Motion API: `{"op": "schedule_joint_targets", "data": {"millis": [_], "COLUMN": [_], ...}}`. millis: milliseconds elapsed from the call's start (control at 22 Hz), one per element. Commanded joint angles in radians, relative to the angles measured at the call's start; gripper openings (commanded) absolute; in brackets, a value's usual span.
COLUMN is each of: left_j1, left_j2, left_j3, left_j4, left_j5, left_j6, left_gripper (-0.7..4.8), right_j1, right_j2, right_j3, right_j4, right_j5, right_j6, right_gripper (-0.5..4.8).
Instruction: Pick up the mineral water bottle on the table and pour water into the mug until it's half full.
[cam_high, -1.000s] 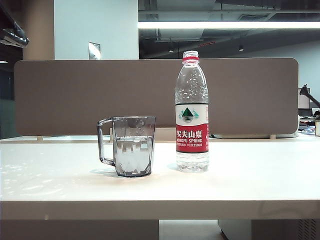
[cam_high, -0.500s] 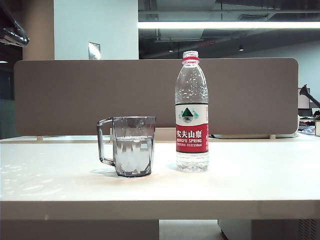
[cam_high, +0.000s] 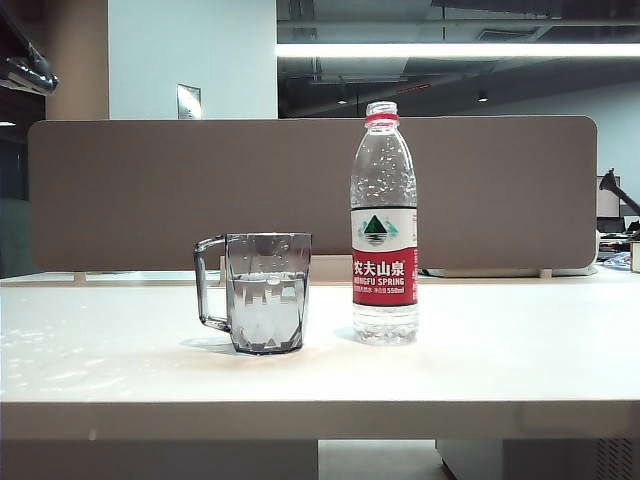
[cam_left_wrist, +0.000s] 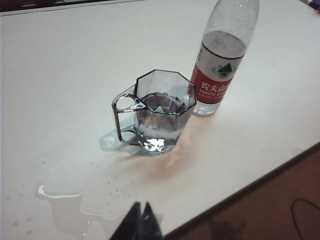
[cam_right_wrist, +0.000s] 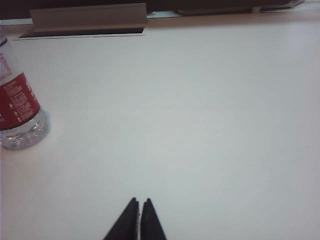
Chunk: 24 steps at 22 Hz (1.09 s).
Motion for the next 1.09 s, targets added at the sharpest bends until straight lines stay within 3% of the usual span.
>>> {"op": "schedule_joint_targets", "data": {"millis": [45,136,318,455,682,909,1091], "left_j1": [0.012,0.041,0.187,0.322,0.515,0.556,0.556], "left_j2": [-0.067,-0.094,-0.177,-0.246,-0.368,-0.482,-0.526], "left_j3": [-0.008,-0.030,-0.151,-0.266,-0.393,-0.519,-0.549], "left_j4": [-0.006,0.025,0.160,0.270,0.343,0.373,0.296], "left_j5": [-0.032,-0.032,-0.016,0.078,0.192,0.179,0.177], "left_j6": [0.014,0.032,0.015,-0.016,0.002,0.002,0.024], "left_gripper": [-0.05,-0.05,-0.05,-0.05,-0.05,-0.05,-0.05], "right_j1": [0.000,0.000,0.000,0.000,-0.001,-0.001,-0.001], "right_j2": [0.001,0.001,0.001,0.001,0.000,0.000,0.000], "right_j3": [-0.007,-0.007,-0.007,-0.007,-0.007,-0.007,-0.007], "right_j4": [0.011,0.011,0.011,0.011,0.011,0.011,0.011], "right_j5": [0.001,0.003,0.002,0.003,0.003,0.003,0.003], "right_j6": [-0.002,-0.002,-0.002,-0.002,-0.002,-0.002,-0.002], "right_gripper": [0.31,0.31,0.31,0.31,0.31,0.31,0.31]}}
